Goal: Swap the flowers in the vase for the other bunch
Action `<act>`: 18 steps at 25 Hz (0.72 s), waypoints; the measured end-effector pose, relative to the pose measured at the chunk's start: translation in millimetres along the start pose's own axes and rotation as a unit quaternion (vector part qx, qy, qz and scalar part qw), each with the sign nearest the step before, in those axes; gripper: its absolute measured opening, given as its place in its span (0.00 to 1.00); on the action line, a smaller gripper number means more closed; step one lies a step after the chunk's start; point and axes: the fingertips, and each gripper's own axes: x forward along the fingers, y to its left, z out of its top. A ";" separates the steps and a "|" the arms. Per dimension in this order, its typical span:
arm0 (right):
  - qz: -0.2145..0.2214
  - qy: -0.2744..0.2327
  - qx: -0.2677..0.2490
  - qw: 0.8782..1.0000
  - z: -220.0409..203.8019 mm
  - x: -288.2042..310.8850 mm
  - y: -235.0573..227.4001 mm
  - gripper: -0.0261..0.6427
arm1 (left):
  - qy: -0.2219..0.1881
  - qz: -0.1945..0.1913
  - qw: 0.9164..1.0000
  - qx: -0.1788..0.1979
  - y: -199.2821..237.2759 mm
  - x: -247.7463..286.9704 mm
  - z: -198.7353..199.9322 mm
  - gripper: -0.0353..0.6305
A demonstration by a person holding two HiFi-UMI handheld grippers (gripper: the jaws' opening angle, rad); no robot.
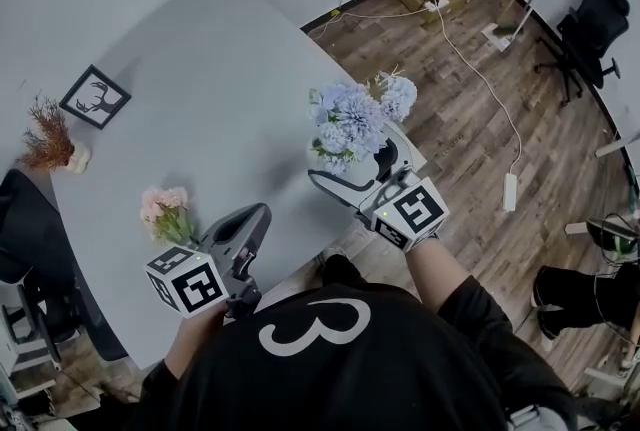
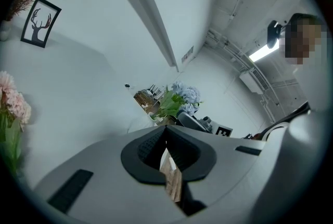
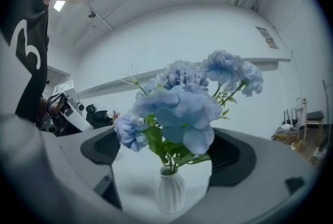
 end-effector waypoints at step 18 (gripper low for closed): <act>-0.003 -0.029 -0.033 0.999 11.4 7.8 -18.5 0.23 | -0.023 0.056 0.998 -0.021 20.1 -4.3 7.7 0.07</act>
